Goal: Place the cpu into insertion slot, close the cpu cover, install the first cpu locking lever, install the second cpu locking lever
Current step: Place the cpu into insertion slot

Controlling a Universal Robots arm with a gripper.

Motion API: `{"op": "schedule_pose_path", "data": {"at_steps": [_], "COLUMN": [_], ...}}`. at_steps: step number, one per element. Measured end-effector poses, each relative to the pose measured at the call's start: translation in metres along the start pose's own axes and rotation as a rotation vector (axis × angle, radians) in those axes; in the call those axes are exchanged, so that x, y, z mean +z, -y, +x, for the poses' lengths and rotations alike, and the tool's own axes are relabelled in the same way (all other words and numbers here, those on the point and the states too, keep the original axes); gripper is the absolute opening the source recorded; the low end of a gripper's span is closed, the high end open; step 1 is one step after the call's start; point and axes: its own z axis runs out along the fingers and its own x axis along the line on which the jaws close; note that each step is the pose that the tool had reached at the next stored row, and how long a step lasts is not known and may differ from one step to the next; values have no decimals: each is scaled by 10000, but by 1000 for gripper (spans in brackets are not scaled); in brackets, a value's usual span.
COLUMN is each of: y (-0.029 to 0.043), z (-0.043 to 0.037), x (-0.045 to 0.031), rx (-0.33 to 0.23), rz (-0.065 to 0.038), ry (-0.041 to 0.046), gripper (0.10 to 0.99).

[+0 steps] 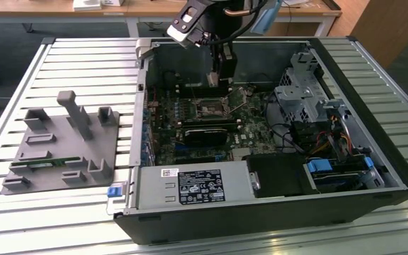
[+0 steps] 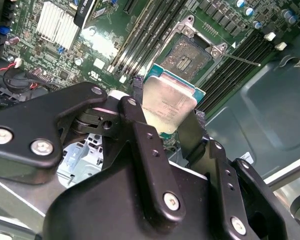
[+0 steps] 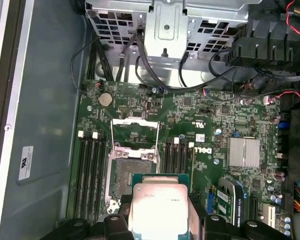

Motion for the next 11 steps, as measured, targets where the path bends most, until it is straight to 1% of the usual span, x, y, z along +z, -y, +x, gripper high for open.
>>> {"op": "schedule_pose_path", "data": {"at_steps": [3,11], "y": [0,3], "z": [14,27], "x": [10,49], "rx": [2,1], "rz": [-1,0], "ry": [-16,-16], "gripper": [525,525]}}
